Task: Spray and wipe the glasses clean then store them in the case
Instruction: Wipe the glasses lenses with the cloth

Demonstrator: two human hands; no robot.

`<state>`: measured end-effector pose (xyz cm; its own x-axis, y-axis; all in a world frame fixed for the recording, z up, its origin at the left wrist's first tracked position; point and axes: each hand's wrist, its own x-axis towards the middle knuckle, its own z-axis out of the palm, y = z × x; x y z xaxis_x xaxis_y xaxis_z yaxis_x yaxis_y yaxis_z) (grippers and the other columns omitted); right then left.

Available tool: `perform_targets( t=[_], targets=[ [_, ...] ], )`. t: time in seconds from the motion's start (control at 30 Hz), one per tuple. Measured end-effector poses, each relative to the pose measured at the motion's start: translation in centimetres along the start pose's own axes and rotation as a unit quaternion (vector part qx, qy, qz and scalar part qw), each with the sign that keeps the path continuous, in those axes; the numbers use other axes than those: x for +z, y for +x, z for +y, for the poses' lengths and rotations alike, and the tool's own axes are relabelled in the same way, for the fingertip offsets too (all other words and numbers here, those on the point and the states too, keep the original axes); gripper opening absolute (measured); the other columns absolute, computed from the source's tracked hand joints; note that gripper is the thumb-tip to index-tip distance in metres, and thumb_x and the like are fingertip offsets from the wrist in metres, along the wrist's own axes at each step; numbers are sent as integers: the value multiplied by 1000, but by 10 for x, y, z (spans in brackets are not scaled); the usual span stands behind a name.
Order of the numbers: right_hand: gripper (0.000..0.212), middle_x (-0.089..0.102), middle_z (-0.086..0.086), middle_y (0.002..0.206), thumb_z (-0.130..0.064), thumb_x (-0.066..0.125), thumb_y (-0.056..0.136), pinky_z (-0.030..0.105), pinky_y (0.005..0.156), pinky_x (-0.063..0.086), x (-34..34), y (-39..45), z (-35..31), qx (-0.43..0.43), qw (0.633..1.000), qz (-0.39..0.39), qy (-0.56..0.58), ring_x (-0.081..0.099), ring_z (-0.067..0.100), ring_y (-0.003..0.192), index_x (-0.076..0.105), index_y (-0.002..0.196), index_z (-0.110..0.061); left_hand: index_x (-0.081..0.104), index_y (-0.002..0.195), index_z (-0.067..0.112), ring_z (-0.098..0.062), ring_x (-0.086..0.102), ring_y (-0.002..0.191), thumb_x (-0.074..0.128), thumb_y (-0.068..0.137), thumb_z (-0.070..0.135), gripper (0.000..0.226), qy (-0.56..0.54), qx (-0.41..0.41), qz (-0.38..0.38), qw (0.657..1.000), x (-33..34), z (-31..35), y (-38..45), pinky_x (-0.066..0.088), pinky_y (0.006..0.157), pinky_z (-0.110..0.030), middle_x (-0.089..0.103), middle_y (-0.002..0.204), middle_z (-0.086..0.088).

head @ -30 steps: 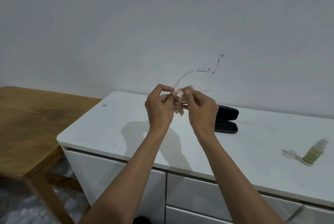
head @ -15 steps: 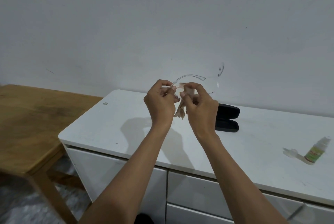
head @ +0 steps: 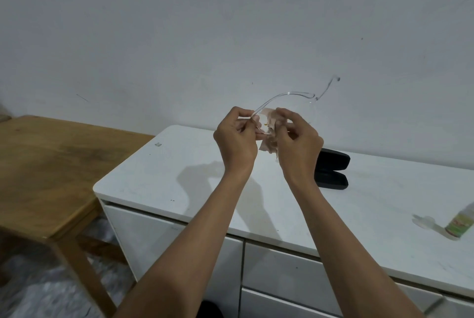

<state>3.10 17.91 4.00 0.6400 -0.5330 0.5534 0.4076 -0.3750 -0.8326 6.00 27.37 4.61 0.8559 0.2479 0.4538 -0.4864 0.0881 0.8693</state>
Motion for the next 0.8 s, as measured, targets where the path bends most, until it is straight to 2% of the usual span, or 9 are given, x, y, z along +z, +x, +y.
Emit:
perform_targets(
  t=[0.07,0.17,0.23,0.33,0.4,0.47,0.57,0.67,0.8],
  targets=[
    [18,76,3,71,-16,63,95,41,72,61,1,1,-2,28,999,20,29,75,22,66,75,105,-25,65,86,7,-25,74,57,68,95,2,10,3,10,-4,1000,1,1,-1,64,62,-46,72,68,-12],
    [12,77,3,70,-19,68,93,43,80,61,3,4,-7,51,996,31,71,77,21,69,77,97,-26,65,85,11,-26,75,60,68,94,5,12,8,16,3,1000,4,1,-2,63,63,-50,74,69,-11],
    [10,76,2,71,-19,69,93,37,74,62,4,6,-8,39,997,29,58,76,16,67,78,96,-23,64,86,10,-27,75,61,68,94,5,11,7,16,10,1000,4,0,-2,63,63,-50,74,69,-10],
    [13,76,-4,75,-19,69,95,27,68,60,4,7,-9,8,1000,5,9,73,8,65,81,99,-21,64,88,7,-25,75,60,68,95,4,9,3,22,15,1000,5,2,-4,64,62,-45,74,69,-10],
    [16,78,-9,83,-22,68,95,28,74,60,6,7,-7,-4,1000,-13,-27,72,10,71,81,105,-25,64,88,7,-23,75,59,68,95,3,9,-4,20,21,1000,6,3,-6,65,62,-42,73,67,-10],
    [18,77,-5,82,-24,68,96,29,75,60,7,7,-5,6,999,-31,-32,72,15,73,81,107,-28,64,88,7,-22,74,60,68,95,3,10,-9,16,33,999,7,1,-6,65,64,-42,72,66,-8],
    [19,76,0,80,-23,69,95,17,68,54,5,7,-5,1,998,-51,-47,71,17,74,81,110,-24,63,87,9,-17,74,58,69,94,1,12,-11,0,46,999,7,0,-5,64,63,-38,73,65,-3],
    [15,77,-3,78,-17,73,91,8,66,47,-1,6,-7,6,997,-76,-28,70,8,72,83,102,-19,63,86,8,-11,72,53,69,94,1,12,-12,-27,60,998,5,-1,-5,60,57,-29,73,64,0],
    [13,78,-12,81,-11,74,85,14,73,53,-10,4,-8,16,995,-99,-9,73,4,76,84,90,-17,63,84,12,-22,75,60,69,93,0,16,-13,-43,49,998,0,-5,-4,65,64,-41,74,63,-2]
  ],
)
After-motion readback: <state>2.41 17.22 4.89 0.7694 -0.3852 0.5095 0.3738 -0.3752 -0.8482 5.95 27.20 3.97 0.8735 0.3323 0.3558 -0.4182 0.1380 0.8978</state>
